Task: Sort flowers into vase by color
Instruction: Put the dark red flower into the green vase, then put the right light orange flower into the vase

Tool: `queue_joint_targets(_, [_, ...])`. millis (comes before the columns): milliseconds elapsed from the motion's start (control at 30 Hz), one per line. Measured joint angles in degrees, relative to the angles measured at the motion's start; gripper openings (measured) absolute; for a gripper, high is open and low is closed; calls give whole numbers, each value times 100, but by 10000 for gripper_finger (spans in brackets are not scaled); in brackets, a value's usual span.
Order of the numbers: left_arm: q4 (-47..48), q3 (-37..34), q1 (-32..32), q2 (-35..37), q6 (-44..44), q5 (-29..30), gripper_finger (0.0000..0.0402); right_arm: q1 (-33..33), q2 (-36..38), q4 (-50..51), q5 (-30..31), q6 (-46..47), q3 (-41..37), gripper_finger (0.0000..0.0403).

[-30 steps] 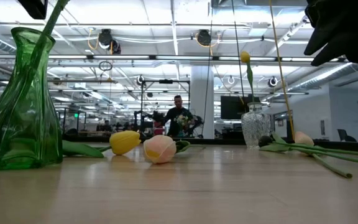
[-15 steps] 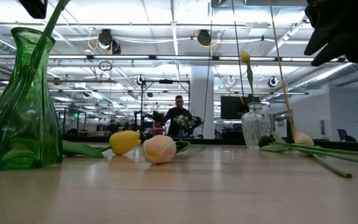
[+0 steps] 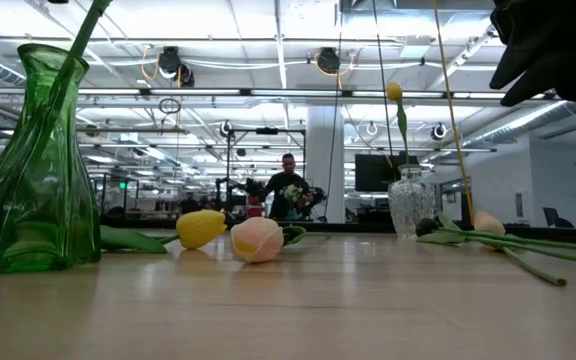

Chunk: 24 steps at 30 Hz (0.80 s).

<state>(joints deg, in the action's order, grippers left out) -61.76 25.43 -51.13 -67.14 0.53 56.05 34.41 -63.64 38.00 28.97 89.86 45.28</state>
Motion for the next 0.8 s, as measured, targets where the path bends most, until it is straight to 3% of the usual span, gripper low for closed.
queue_joint_targets(433, [1223, 3, 0, 1405, 0, -2, 116, -19, 2, -2, 45, -47, 0, 95])
queue_joint_targets(600, [2860, 266, 0, 2194, -128, 30, 116, -37, 2, -9, 298, -43, 0, 95])
queue_joint_targets(800, [5529, 1184, 2, 3019, -177, 370, 116, -37, -1, -47, 445, 70, 0, 95])
